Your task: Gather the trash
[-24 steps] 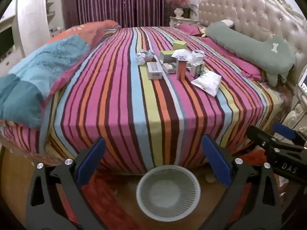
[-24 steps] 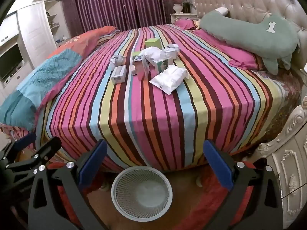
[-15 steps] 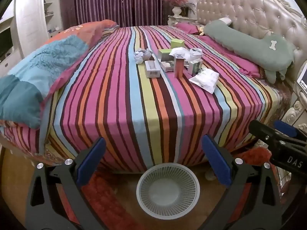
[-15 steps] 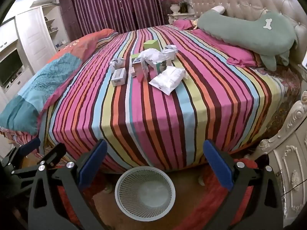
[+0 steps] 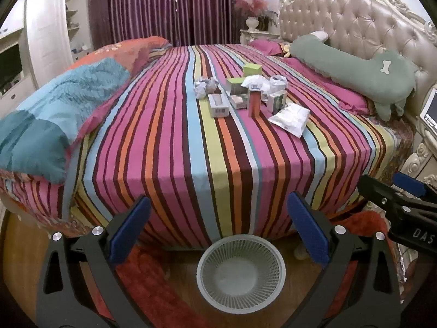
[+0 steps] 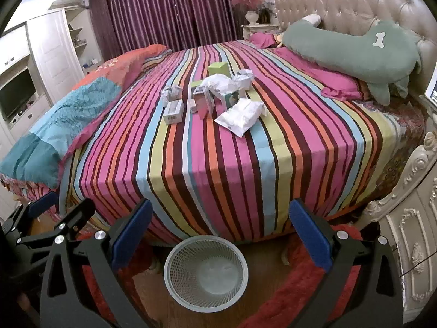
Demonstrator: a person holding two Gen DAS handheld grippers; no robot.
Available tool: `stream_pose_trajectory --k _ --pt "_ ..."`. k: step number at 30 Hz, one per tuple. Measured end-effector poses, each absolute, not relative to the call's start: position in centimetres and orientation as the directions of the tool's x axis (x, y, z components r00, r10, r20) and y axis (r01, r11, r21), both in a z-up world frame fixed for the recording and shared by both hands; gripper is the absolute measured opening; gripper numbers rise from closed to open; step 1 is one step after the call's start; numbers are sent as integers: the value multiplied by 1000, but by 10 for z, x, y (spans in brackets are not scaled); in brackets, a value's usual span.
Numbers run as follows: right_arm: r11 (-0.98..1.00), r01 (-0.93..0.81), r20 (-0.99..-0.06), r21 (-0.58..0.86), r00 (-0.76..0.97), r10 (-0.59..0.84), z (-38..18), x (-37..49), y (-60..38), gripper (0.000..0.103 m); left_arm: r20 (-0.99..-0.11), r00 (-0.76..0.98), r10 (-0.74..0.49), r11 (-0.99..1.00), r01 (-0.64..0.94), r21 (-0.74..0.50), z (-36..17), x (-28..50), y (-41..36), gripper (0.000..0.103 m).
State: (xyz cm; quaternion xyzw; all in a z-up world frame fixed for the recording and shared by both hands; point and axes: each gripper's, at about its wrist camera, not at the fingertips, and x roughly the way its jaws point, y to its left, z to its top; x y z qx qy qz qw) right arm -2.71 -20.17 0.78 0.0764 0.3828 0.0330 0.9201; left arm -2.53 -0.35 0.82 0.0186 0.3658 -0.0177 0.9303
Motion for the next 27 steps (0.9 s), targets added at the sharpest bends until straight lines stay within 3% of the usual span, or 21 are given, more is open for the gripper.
stream_pose_trajectory --k 27 --pt "986 -21 -690 163 712 129 10 -37 -199 96 -671 742 -13 998 50 35 12 -33 -7 97"
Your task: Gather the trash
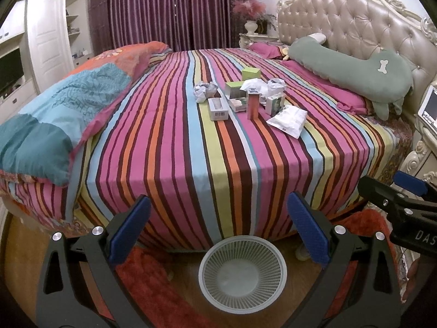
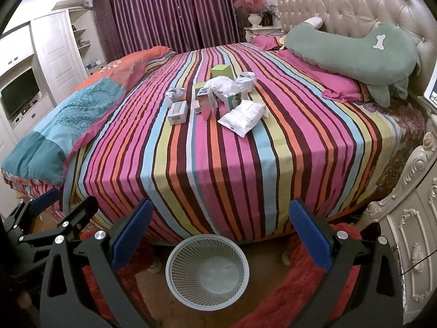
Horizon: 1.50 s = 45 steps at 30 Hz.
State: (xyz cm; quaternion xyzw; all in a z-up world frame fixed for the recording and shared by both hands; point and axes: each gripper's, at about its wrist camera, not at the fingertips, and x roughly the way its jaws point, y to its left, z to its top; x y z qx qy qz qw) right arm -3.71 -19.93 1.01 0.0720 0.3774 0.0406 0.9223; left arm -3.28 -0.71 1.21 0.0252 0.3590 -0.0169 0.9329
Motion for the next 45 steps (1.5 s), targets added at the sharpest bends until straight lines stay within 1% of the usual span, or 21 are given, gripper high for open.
stream_pose_trajectory --k 11,24,31,41,45 --pt "987 -4 -683 159 722 113 12 -39 -202 96 -668 744 -25 999 45 14 10 -35 -1 97" --pt "989 20 -666 146 741 83 14 -45 -210 96 -668 744 -21 998 57 31 8 -39 -7 97" --pt "987 6 -625 161 775 97 17 -47 -210 96 -669 743 -17 998 55 36 7 -39 -10 97" --pt "984 17 -661 178 743 107 5 -31 -215 96 -692 722 -5 998 51 46 -5 -22 -11 97" --pt "988 7 -676 154 730 100 -2 -26 -213 96 -701 713 -13 998 50 33 -12 -14 -10 97"
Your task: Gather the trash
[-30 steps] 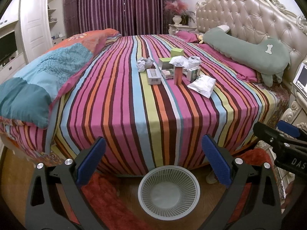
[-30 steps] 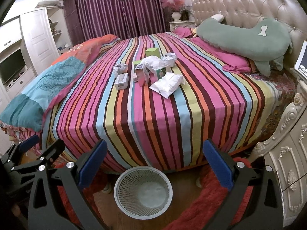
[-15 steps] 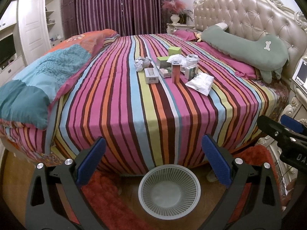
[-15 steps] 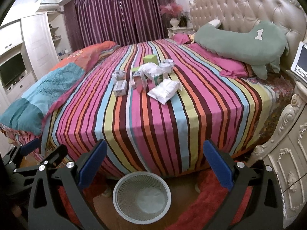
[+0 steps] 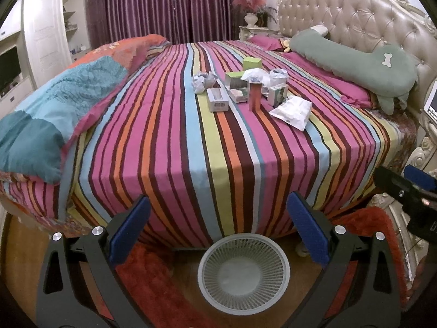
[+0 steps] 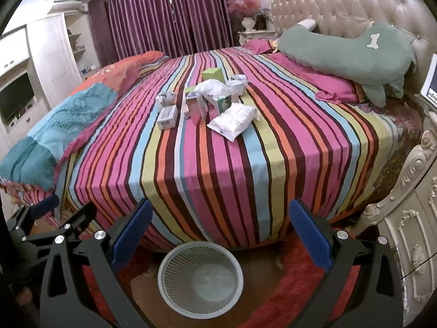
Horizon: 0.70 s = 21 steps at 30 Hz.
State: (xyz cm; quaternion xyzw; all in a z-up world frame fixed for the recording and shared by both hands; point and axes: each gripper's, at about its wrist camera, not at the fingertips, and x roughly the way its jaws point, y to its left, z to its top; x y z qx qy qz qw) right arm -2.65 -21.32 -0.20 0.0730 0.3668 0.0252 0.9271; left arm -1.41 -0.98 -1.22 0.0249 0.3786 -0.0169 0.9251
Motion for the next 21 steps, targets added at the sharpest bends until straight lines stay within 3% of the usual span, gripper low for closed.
stream_pose_trajectory --k 21 --pt "985 36 -704 167 704 93 -16 10 -218 96 -747 663 -36 999 31 -20 -41 26 5 97"
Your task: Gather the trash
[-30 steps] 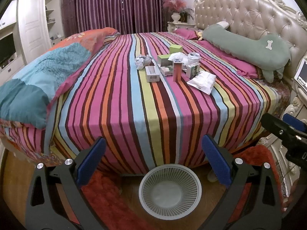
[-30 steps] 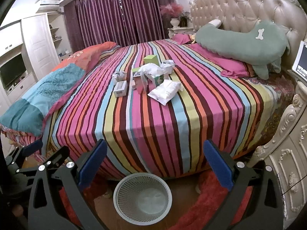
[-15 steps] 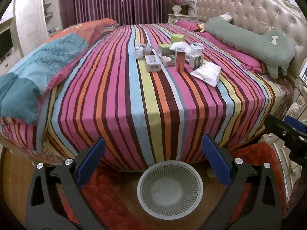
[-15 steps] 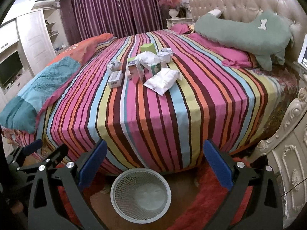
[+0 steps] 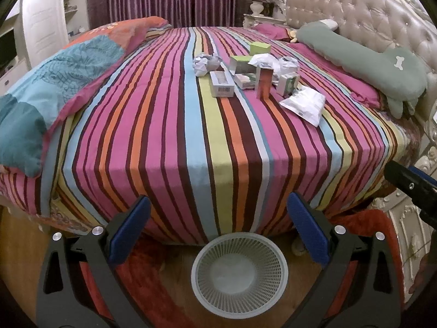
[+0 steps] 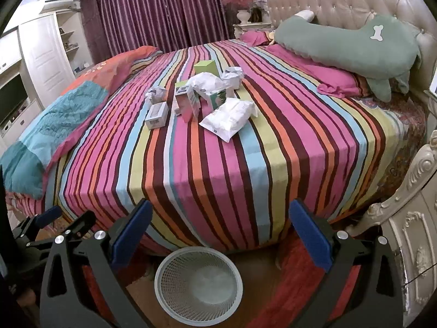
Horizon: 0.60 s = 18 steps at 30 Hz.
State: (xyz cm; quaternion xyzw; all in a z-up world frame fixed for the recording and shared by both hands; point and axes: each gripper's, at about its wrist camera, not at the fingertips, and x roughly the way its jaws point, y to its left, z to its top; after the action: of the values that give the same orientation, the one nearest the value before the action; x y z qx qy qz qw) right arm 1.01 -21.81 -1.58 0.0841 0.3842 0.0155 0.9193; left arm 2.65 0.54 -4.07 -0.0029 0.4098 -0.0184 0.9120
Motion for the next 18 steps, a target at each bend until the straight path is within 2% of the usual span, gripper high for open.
stream_pose_trajectory --k 18 --pt "990 31 -730 136 679 79 -24 69 -207 96 -766 643 -19 1000 -5 -29 -50 88 16 97"
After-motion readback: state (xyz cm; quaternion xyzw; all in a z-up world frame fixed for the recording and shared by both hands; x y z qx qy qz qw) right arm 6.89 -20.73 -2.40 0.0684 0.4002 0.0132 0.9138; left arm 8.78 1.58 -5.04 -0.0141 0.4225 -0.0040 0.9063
